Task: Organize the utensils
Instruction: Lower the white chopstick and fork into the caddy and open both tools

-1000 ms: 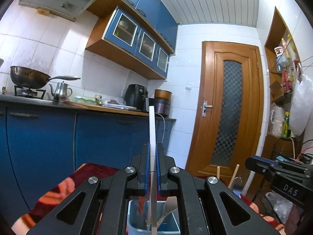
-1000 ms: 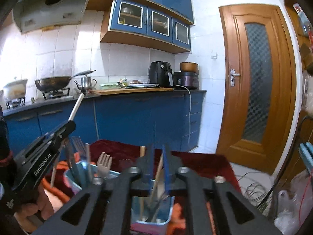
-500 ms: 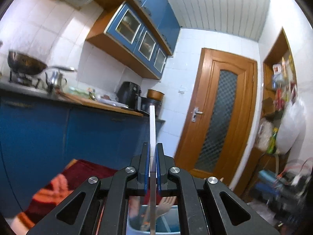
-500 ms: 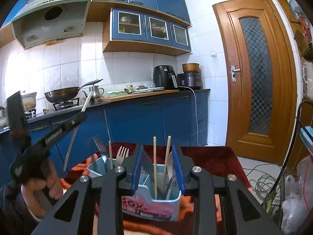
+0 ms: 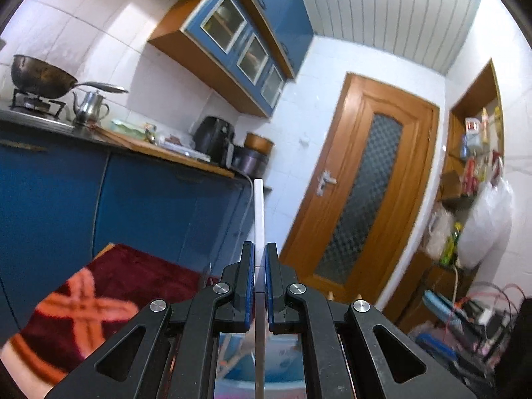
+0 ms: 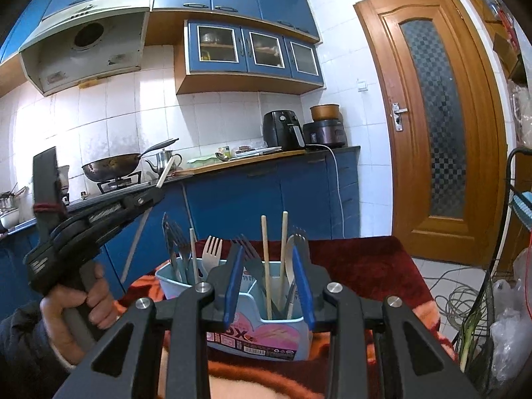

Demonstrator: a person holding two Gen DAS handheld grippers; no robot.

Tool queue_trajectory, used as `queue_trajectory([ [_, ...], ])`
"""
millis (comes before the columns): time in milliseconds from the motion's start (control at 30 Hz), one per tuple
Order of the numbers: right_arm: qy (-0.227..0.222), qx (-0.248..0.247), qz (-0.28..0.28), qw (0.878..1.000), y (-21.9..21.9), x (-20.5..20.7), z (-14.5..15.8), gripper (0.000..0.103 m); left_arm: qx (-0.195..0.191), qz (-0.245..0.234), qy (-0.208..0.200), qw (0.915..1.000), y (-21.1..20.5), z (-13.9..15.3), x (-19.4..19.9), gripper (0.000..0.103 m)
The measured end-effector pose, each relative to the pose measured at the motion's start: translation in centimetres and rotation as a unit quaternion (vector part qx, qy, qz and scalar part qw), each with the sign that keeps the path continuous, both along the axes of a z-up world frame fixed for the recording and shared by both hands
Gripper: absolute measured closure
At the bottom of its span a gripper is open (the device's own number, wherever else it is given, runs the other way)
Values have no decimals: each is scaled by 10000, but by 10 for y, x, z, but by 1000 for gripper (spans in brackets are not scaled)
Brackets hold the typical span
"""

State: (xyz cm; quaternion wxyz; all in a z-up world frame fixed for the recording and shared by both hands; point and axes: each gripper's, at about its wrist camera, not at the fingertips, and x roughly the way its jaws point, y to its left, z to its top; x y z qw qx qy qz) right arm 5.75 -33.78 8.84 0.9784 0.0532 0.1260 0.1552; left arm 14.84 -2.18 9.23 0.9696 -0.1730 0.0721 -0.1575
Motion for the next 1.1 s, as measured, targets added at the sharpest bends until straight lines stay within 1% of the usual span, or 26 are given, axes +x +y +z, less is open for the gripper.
queue_trajectory([
  [133, -16, 58, 10, 10000, -1, -1, 0, 69, 341, -98, 309, 9989, -4, -7, -16, 97],
  [267, -66, 42, 37, 10000, 2, -3, 1, 69, 635, -300, 781, 9945, -8, -20, -27, 97],
  [300, -69, 44, 44, 10000, 2, -3, 1, 70, 724, -323, 968, 9921, -9, -25, -29, 97],
  [467, -92, 30, 56, 9999, 4, -5, -1, 69, 716, -529, 1605, 9830, -12, -46, -27, 97],
  [700, -135, 84, 39, 9999, 1, -7, -1, 69, 909, -596, 2040, 9729, -20, -60, -20, 97],
  [800, -121, 113, 33, 9999, 0, -6, -2, 69, 954, -645, 2071, 9715, -21, -62, -19, 97],
  [867, -105, 130, 35, 9999, -1, -6, -3, 67, 941, -702, 1994, 9729, -21, -58, -22, 97],
  [1000, -51, 151, 29, 9999, -2, -4, -5, 65, 888, -722, 1538, 9815, -20, -38, -37, 97],
  [1100, 14, 150, 21, 9999, -1, -1, -6, 63, 914, -548, 1056, 9887, -18, -13, -43, 97],
])
